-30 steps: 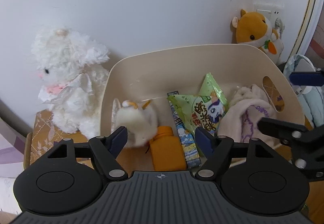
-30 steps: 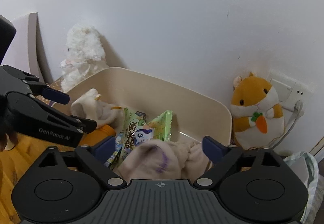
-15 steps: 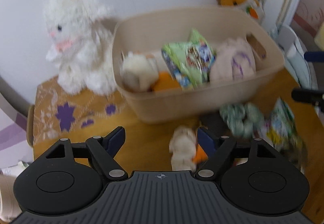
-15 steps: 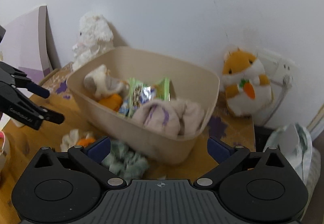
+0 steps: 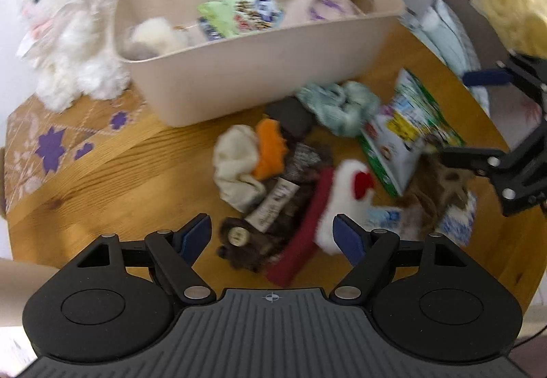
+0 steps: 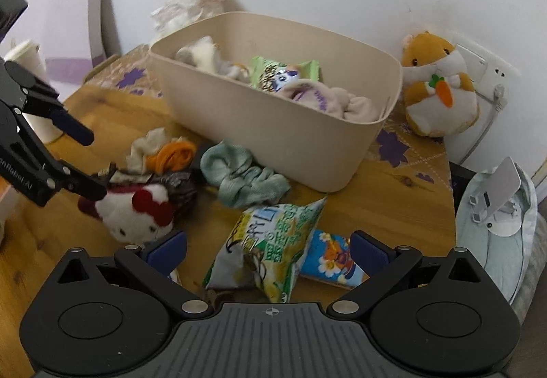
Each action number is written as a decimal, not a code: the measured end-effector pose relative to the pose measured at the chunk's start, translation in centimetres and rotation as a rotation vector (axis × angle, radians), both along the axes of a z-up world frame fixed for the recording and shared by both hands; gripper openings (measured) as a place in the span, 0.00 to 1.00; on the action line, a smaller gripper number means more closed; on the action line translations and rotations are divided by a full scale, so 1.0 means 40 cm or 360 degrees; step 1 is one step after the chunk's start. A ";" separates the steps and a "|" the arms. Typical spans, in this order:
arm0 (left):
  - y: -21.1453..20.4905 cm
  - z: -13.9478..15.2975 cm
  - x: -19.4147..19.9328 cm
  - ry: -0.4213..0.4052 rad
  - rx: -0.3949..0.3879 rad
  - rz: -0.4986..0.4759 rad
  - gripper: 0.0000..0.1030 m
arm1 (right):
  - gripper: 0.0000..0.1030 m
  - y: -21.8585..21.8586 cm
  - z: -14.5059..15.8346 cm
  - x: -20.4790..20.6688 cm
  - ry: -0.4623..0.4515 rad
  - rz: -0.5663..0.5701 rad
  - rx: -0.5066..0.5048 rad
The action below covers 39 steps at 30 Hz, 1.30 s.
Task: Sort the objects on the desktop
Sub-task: 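Grasp the Hello Kitty plush with the left tool while the right tool grasps the green snack bag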
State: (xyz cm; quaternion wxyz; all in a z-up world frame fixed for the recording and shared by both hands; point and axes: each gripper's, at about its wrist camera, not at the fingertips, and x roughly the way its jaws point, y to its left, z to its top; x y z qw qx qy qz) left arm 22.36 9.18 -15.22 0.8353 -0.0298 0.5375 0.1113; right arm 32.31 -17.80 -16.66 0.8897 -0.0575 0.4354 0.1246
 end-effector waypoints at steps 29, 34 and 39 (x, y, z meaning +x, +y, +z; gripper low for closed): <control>-0.145 -0.115 0.051 -0.0082 0.0231 -0.0205 0.40 | 0.51 0.033 -0.089 0.039 0.0097 -0.0070 -0.0034; -0.157 -0.110 0.037 -0.0105 0.0218 -0.0212 0.34 | 0.48 0.024 -0.078 0.022 0.0076 -0.0081 -0.0015; -0.165 -0.096 0.017 -0.0125 0.0171 -0.0207 0.34 | 0.48 0.012 -0.054 0.000 0.0044 -0.0082 0.0016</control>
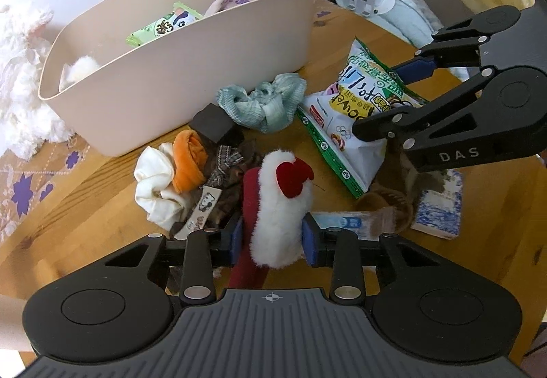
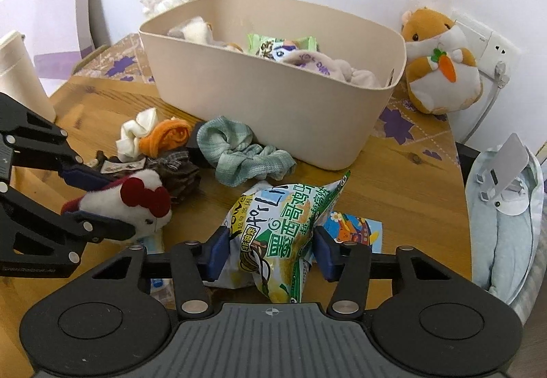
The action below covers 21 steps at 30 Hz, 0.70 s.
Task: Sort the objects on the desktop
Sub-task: 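Grasp the Hello Kitty plush with the left tool while the right tool grasps the green snack bag, then carry the plush and snack bag over the beige basket and open both tools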
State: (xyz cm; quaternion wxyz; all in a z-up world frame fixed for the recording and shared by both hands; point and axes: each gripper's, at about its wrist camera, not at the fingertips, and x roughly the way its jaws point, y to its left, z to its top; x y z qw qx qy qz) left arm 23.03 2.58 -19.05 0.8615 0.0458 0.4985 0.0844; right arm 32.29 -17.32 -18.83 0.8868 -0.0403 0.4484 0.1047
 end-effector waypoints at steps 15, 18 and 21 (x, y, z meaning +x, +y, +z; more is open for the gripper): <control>0.013 0.078 -0.050 -0.0095 -0.0014 0.0022 0.34 | 0.47 -0.057 0.103 -0.053 -0.0156 -0.0032 0.0025; 0.023 0.101 -0.054 -0.0127 -0.0002 0.0025 0.34 | 0.47 -0.068 0.132 -0.059 -0.0211 -0.0035 0.0021; 0.032 0.126 -0.060 -0.0167 0.0014 0.0031 0.34 | 0.47 -0.079 0.160 -0.061 -0.0261 -0.0040 0.0016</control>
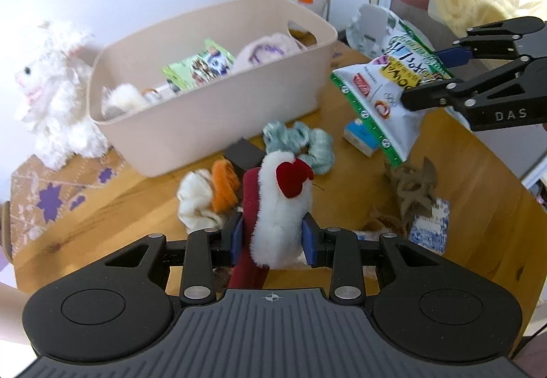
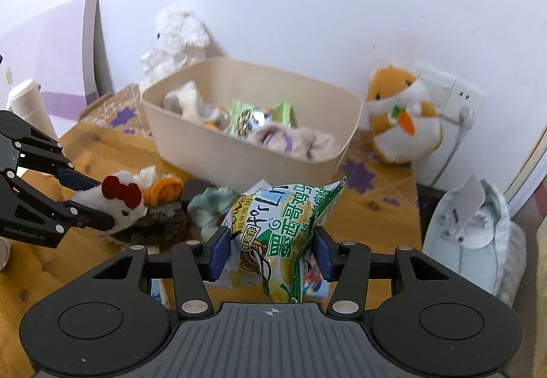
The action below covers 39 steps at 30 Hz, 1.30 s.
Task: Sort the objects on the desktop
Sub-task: 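Carry the plush and snack bag over the beige basket and open both tools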
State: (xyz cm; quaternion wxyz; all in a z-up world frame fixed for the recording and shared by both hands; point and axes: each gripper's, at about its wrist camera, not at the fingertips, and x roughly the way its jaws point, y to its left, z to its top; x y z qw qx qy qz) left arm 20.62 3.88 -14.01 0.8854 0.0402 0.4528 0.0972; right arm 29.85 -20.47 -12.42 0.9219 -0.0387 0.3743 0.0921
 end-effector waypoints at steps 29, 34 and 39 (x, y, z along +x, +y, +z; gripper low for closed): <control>0.195 0.213 0.217 -0.0360 0.0266 0.0234 0.34 | 0.47 -0.065 0.169 0.234 -0.0357 -0.0125 -0.0072; 0.236 0.208 0.281 -0.0372 0.0233 0.0341 0.34 | 0.47 -0.065 0.149 0.314 -0.0343 -0.0179 -0.0029; 0.261 0.176 0.337 -0.0348 0.0195 0.0435 0.34 | 0.47 -0.063 0.111 0.381 -0.0269 -0.0249 0.0082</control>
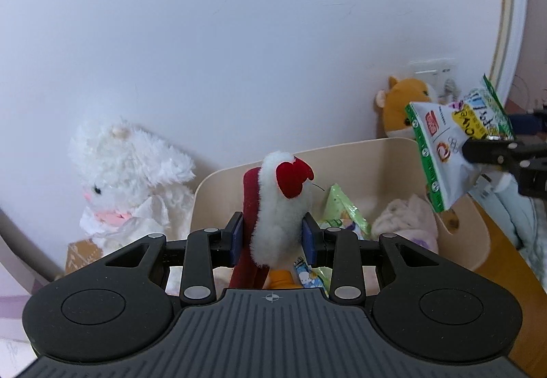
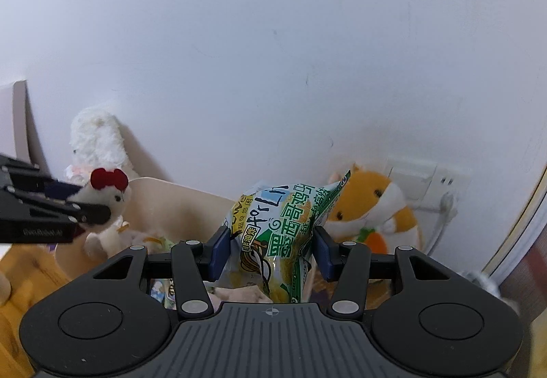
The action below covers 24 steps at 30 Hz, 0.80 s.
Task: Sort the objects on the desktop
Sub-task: 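Carry the plush and snack bag over the beige basket and open both tools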
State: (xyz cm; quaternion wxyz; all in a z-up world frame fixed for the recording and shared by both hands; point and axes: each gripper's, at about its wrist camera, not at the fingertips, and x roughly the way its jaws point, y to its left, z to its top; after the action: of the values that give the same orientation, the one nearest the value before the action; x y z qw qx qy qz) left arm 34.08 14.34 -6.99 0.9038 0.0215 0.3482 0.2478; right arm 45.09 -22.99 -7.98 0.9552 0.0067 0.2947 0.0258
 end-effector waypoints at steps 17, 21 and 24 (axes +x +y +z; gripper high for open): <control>0.030 -0.089 0.085 0.0163 -0.0118 0.0054 0.59 | 0.64 0.067 -0.115 0.084 0.0268 0.0055 0.0012; 0.029 -0.078 0.066 0.0140 -0.0091 0.0052 0.70 | 0.84 0.069 -0.108 0.063 0.0244 0.0080 -0.0002; 0.025 -0.071 0.047 0.0152 -0.0084 0.0044 0.70 | 0.94 0.070 -0.090 0.031 0.0191 0.0106 -0.0021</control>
State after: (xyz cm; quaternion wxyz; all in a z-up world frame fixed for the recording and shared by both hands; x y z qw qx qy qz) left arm 35.94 15.33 -9.83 0.8829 0.0044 0.3976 0.2497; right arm 46.33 -20.19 -11.58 0.9345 -0.0077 0.3517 0.0552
